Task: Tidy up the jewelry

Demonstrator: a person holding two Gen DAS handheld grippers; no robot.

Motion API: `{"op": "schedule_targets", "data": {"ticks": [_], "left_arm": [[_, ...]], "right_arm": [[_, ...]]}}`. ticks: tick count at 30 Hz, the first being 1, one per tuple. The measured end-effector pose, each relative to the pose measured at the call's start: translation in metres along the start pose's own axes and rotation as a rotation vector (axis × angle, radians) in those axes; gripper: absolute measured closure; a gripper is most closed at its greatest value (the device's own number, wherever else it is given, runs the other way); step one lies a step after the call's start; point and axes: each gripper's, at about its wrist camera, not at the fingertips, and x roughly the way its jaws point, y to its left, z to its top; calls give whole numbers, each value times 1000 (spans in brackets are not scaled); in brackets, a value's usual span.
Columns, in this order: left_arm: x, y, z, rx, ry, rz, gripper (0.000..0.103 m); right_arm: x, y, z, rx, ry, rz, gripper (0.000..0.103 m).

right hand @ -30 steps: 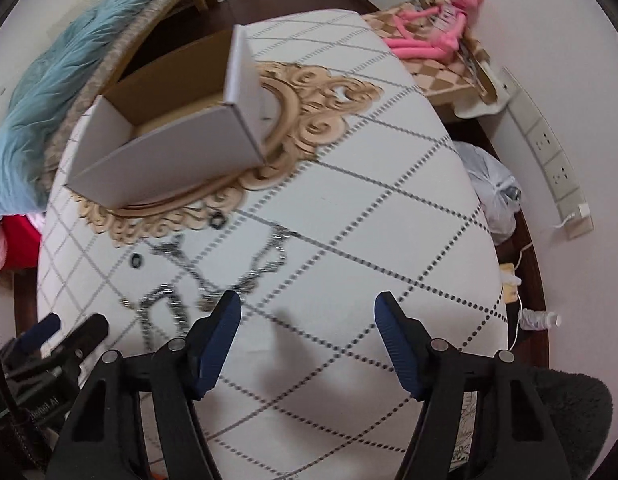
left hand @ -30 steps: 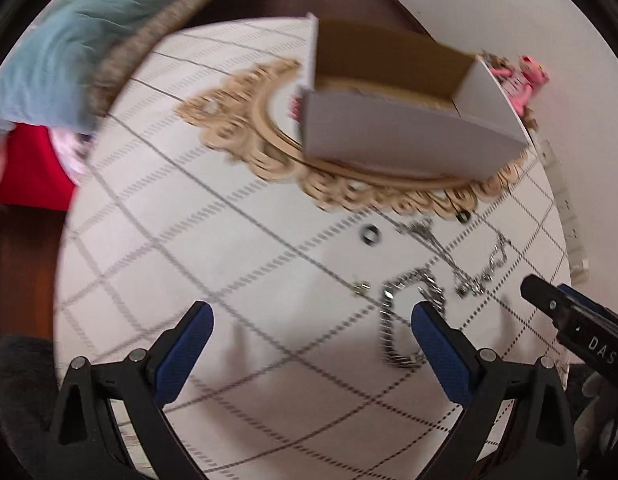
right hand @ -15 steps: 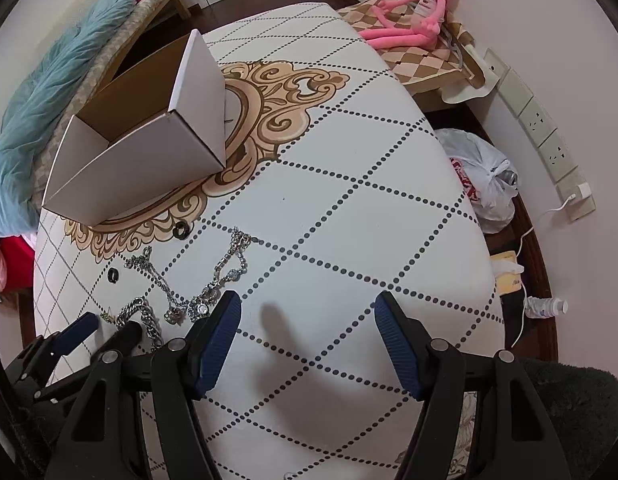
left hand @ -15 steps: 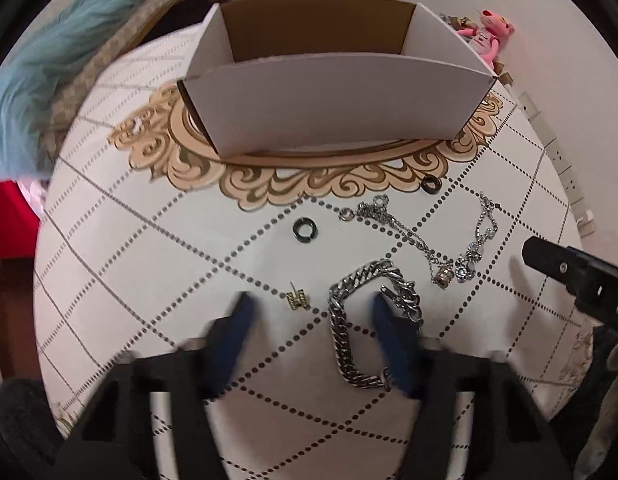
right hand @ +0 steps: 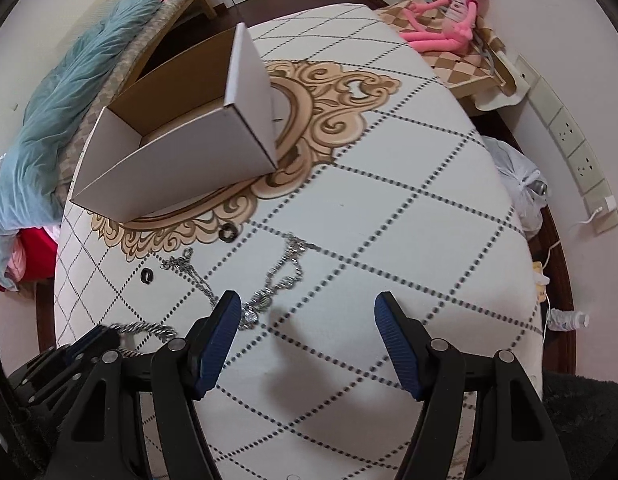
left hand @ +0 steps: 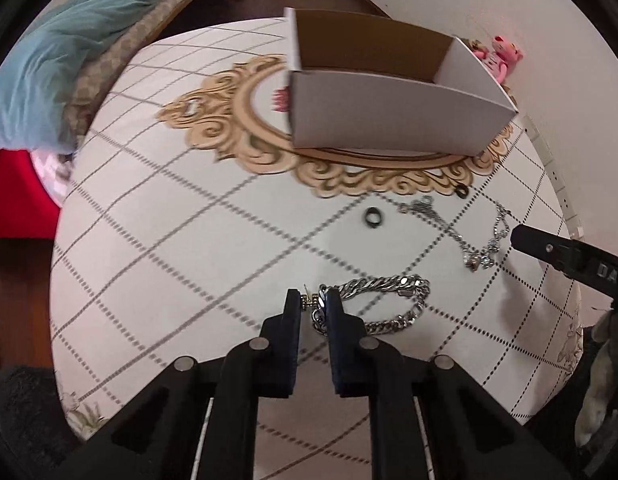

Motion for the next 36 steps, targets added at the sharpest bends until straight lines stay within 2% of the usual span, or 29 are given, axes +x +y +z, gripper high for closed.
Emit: {"op": "schedule_targets", "data": {"ticks": [4,7,8,9,10,11,18,21,26,31,36], "left_arm": [[-1,8,1,-12,-9,14,93],[-1,9,3,-22,-11,9,93],[0,7,6,-21,-12,8,93],[-1,6,7,-22,-14,3,93],[-3,5,8,-21,-17,-4,93],[-4,5,9,-19,-20,-7,93],[-28,-6,20,-8,-66,-71,93],[-44,-9,27,-14,-87,-120,93],[-70,-15,43,-2,-131,-159,93],[-99,-18,71,0,-183,-209,93],[-125,-24,113,29,-253,-226,93]], "right_arm": [[11,15,2,-29,-1,-37,43],[14,29,0,-76,-30,-102,62],[14,33,-1,-88,-41,-111,80],[14,34,-3,-86,-42,-75,96],[13,35,-4,-85,-42,-68,96],[12,37,-4,-93,-52,-83,102],[-23,25,-4,-13,-123,33,103],[-40,24,1,-1,-140,74,103],[-72,25,13,-6,-182,128,103],[-109,39,37,-32,-230,199,103],[-139,58,73,-74,-285,242,103]]}}
